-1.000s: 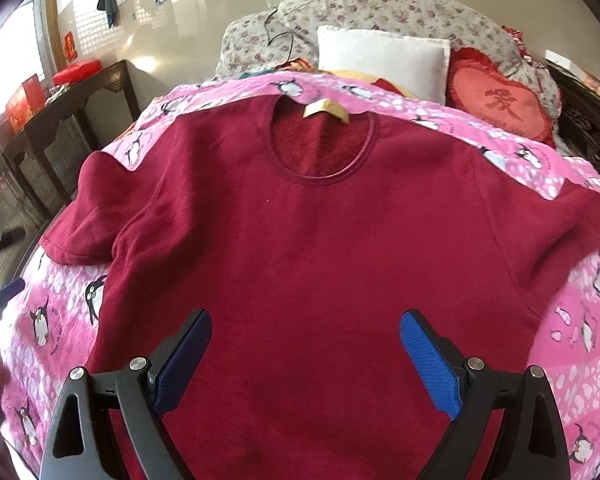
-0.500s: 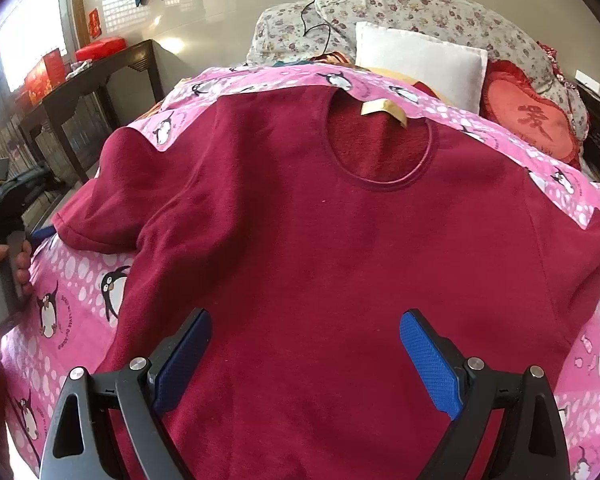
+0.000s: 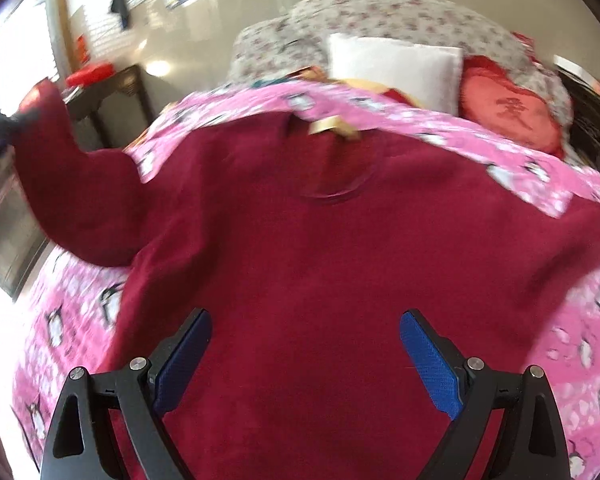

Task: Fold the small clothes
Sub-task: 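Grasp a sleeve with the left tool and fold it across the body, then open the left tool and release the folded sleeve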

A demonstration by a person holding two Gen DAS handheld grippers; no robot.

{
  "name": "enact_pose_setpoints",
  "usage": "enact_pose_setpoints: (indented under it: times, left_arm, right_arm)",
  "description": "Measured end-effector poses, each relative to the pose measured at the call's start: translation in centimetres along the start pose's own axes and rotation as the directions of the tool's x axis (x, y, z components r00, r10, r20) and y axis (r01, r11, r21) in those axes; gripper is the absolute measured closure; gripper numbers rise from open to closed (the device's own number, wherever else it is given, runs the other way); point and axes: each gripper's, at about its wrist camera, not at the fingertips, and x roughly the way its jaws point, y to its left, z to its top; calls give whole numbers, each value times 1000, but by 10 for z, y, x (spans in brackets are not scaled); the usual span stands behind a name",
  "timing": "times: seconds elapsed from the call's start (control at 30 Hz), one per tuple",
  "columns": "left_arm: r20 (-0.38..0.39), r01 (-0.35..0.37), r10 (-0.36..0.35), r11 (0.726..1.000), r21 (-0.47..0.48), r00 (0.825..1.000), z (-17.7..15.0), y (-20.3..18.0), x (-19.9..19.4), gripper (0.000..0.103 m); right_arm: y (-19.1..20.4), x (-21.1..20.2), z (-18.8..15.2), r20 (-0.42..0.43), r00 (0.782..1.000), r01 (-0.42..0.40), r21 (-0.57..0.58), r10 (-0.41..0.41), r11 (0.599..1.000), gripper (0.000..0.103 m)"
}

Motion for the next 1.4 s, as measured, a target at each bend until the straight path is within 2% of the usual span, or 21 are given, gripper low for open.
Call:
enact_pose_setpoints:
  times: [0.03, 0.1, 0.17, 0.2, 0.23, 0.3, 0.33, 0.4, 0.5, 0.57, 0.63, 0.7, 0.73, 0.8, 0.83, 0.9, 1.03, 1.17, 1.23, 1.3, 1.4]
  left_arm:
    - [-15, 49, -48, 997, 55, 999, -10, -27, 1, 96]
    - [-99, 158, -144, 975, 157, 985, -43, -82, 15, 96]
    - [-195, 243, -202, 945, 217, 960, -78, -120, 36, 96]
    - [-260, 296, -230, 922, 249, 938, -101, -139, 52, 96]
    - [-300, 325, -244, 909, 261, 922, -115, -148, 62, 95]
    - [-381, 405, -292, 876, 263, 877, -144, -163, 80, 94]
    - [-408, 431, -304, 861, 269, 861, -153, -166, 86, 92]
    - [-437, 444, -301, 854, 273, 848, -159, -165, 87, 86]
    - [-446, 464, -333, 857, 225, 831, -148, -151, 81, 69]
    - [-408, 460, -351, 864, 207, 843, -136, -141, 65, 49]
    - [-360, 423, -334, 882, 206, 871, -124, -124, 49, 32]
    - [-302, 371, -301, 904, 212, 905, -117, -103, 38, 27]
    - [-275, 318, -252, 920, 229, 928, -112, -90, 33, 27]
    - [-247, 231, -168, 939, 254, 954, -106, -72, 31, 27]
    - [-240, 200, -139, 947, 251, 961, -105, -62, 32, 27]
    - [-247, 148, -94, 967, 209, 964, -100, -40, 38, 27]
    - [-282, 129, -91, 984, 119, 955, -101, -16, 49, 27]
    - [-285, 143, -97, 979, 144, 954, -112, -22, 48, 27]
    - [-282, 144, -87, 972, 188, 955, -117, -32, 48, 27]
    - [-291, 151, -83, 964, 220, 953, -122, -40, 49, 27]
    - [-304, 176, -104, 960, 218, 947, -125, -50, 54, 27]
  right_arm:
    - [-9, -2, 0, 4, 1000, 11, 19, -11, 1000, 9]
    - [-34, -7, -1, 12, 999, 46, 69, -47, 997, 9]
    - [-59, -11, -3, 13, 996, 91, 118, -93, 989, 9]
    - [-70, -13, -2, 10, 994, 106, 136, -109, 985, 9]
    - [-82, -15, -4, 10, 992, 125, 160, -128, 979, 9]
    - [-100, -18, -5, 9, 989, 145, 197, -150, 970, 9]
    - [-110, -19, -6, 5, 988, 152, 219, -157, 964, 9]
    - [-126, -20, -9, -5, 987, 155, 250, -159, 956, 9]
    - [-136, -21, -10, 3, 988, 146, 270, -152, 952, 9]
    - [-137, -19, -6, 18, 992, 118, 269, -127, 956, 9]
    - [-131, -15, 2, 38, 994, 88, 255, -101, 963, 9]
    - [-126, -6, 12, 52, 996, 63, 220, -76, 974, 9]
    - [-122, 0, 16, 50, 997, 51, 201, -62, 978, 9]
    - [-114, 16, 26, 33, 999, 13, 163, -18, 987, 9]
    - [-108, 24, 31, 25, 999, 21, 136, -24, 990, 9]
    - [-100, 34, 35, 20, 998, 58, 83, -60, 995, 8]
    - [-90, 53, 45, 1, 990, 140, -7, -140, 990, 7]
    - [-74, 23, 42, 47, 975, 222, -122, -218, 967, 12]
    - [-78, 6, 42, 47, 981, 192, -94, -188, 977, 12]
    - [-88, -9, 42, 47, 994, 104, -28, -103, 994, 12]
    - [-90, -12, 46, 67, 998, -10, 5, 10, 1000, 12]
